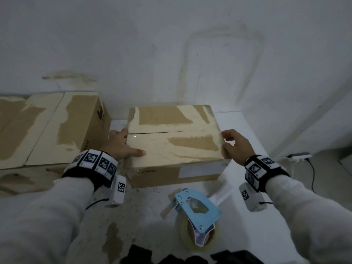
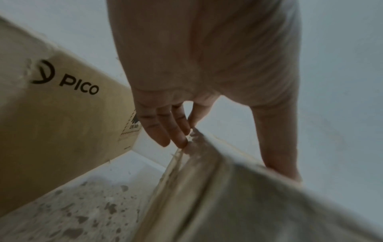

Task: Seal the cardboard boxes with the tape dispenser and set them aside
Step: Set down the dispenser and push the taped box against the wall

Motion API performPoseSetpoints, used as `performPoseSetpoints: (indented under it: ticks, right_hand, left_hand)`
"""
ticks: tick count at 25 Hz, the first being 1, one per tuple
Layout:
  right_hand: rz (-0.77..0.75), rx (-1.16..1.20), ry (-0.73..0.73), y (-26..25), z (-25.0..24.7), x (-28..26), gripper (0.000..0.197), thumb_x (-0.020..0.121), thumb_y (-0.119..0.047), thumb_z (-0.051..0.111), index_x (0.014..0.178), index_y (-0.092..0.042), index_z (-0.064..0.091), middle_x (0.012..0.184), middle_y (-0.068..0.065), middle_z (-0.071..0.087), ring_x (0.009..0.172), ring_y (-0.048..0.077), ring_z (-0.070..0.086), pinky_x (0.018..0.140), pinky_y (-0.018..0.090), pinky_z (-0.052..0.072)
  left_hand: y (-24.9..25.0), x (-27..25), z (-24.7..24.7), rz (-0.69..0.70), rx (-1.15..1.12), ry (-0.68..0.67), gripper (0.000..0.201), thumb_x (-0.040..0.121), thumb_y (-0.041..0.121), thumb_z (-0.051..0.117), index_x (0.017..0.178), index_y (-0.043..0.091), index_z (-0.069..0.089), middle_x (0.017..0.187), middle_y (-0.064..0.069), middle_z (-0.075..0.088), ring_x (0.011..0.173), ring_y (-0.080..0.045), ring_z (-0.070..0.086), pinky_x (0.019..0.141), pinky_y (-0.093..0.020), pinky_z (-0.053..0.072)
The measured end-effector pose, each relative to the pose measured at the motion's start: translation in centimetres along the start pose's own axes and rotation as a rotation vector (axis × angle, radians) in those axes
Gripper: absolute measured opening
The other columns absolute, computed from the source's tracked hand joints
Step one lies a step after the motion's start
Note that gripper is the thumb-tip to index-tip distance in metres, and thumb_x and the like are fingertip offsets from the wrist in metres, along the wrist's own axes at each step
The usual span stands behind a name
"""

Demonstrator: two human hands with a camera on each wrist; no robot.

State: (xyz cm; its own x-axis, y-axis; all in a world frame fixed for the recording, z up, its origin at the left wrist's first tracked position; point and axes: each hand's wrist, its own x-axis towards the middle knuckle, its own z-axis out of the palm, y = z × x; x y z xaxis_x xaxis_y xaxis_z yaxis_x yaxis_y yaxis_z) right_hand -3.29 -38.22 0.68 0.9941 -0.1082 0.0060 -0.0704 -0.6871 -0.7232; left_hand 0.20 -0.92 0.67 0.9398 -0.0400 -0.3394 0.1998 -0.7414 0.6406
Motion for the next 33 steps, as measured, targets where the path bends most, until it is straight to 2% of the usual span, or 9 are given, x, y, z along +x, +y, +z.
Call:
performPoseSetpoints:
  ticks: [4, 8, 13, 15, 18, 20, 26, 30, 33]
  right_hand:
    - [0.008, -0.022, -0.043, -0.5, -0.8, 2.1, 0.039, 0.08, 0.003, 0.05, 0.116, -0.012, 0.055, 0.098, 0.0, 0.058, 0.097, 0.017, 0.051, 0.084, 0.028, 0.036]
    - [-0.021, -0.039, -0.052, -0.7, -0.8, 4.7, 0.036, 0.082, 0.006, 0.048, 0.113, -0.01, 0.056, 0.096, 0.005, 0.059, 0.092, 0.02, 0.053, 0.085, 0.031, 0.04]
    - [-0.077, -0.112, -0.088, -1.3, -0.6, 8.9, 0.033, 0.084, 0.004, 0.05, 0.113, -0.009, 0.057, 0.097, 0.004, 0.059, 0.091, 0.019, 0.053, 0.082, 0.028, 0.037]
    - [-0.08, -0.123, -0.089, -1.4, -0.4, 10.5, 0.032, 0.084, 0.003, 0.049, 0.113, -0.009, 0.057, 0.097, 0.003, 0.059, 0.091, 0.019, 0.054, 0.082, 0.028, 0.038]
    - [-0.086, -0.14, -0.092, -1.4, 0.0, 12.8, 0.031, 0.085, 0.003, 0.049, 0.113, -0.009, 0.057, 0.099, 0.003, 0.058, 0.093, 0.02, 0.054, 0.083, 0.029, 0.04]
    - [-0.087, -0.14, -0.088, -1.5, 0.3, 14.1, 0.03, 0.085, 0.003, 0.049, 0.112, -0.009, 0.058, 0.099, 0.002, 0.058, 0.091, 0.02, 0.053, 0.083, 0.029, 0.041]
    - [-0.069, -0.124, -0.082, -1.8, 0.9, 16.7, 0.032, 0.089, 0.002, 0.047, 0.119, -0.005, 0.056, 0.099, 0.005, 0.056, 0.092, 0.02, 0.051, 0.085, 0.026, 0.036]
    - [-0.041, -0.145, -0.12, -1.8, 1.0, 17.6, 0.037, 0.089, 0.002, 0.046, 0.124, -0.007, 0.054, 0.1, 0.006, 0.057, 0.095, 0.023, 0.052, 0.086, 0.026, 0.036]
    - [-0.048, -0.261, -0.174, -2.1, 0.9, 18.7, 0.038, 0.09, -0.006, 0.048, 0.126, -0.015, 0.055, 0.105, 0.009, 0.049, 0.103, 0.027, 0.05, 0.092, 0.031, 0.037]
  left_hand:
    - [0.2, 1.2, -0.8, 0.011, 0.049, -0.056, 0.131, 0.02, 0.077, 0.074, 0.135, 0.025, 0.038, 0.129, -0.008, 0.045, 0.114, -0.031, 0.051, 0.097, -0.05, 0.048]
    - [0.4, 2.4, -1.7, 0.019, 0.184, -0.104, 0.115, 0.045, 0.083, 0.063, 0.14, 0.024, 0.034, 0.133, -0.01, 0.041, 0.115, -0.031, 0.05, 0.096, -0.046, 0.048]
    - [0.6, 5.7, -3.1, 0.045, 0.18, -0.086, 0.113, 0.055, 0.088, 0.052, 0.145, 0.021, 0.032, 0.148, -0.007, 0.033, 0.127, -0.03, 0.045, 0.102, -0.044, 0.044]
    - [1.2, 6.9, -3.8, 0.038, 0.264, -0.07, 0.093, 0.074, 0.074, 0.053, 0.143, 0.016, 0.034, 0.149, -0.01, 0.033, 0.131, -0.029, 0.04, 0.105, -0.042, 0.04]
    - [2.1, 8.8, -4.4, 0.063, 0.262, -0.03, 0.063, 0.086, 0.057, 0.051, 0.129, 0.011, 0.049, 0.13, -0.015, 0.051, 0.116, -0.033, 0.052, 0.097, -0.043, 0.044]
    - [2.4, 9.7, -4.6, 0.064, 0.207, -0.012, 0.046, 0.089, 0.049, 0.051, 0.103, 0.006, 0.058, 0.108, -0.021, 0.061, 0.101, -0.036, 0.06, 0.09, -0.045, 0.047]
    - [2.8, 10.7, -4.4, 0.027, 0.144, 0.024, 0.036, 0.098, 0.027, 0.042, 0.071, 0.006, 0.052, 0.078, -0.015, 0.061, 0.086, -0.037, 0.064, 0.078, -0.039, 0.049]
    - [2.6, 11.7, -4.7, -0.087, 0.052, -0.005, 0.035, 0.098, 0.03, 0.043, 0.111, 0.0, 0.055, 0.117, -0.022, 0.06, 0.096, -0.034, 0.063, 0.067, -0.03, 0.047]
    - [2.3, 12.7, -5.8, -0.104, 0.154, 0.034, 0.07, 0.09, 0.034, 0.057, 0.146, 0.009, 0.023, 0.145, -0.016, 0.036, 0.127, -0.034, 0.044, 0.101, -0.041, 0.043]
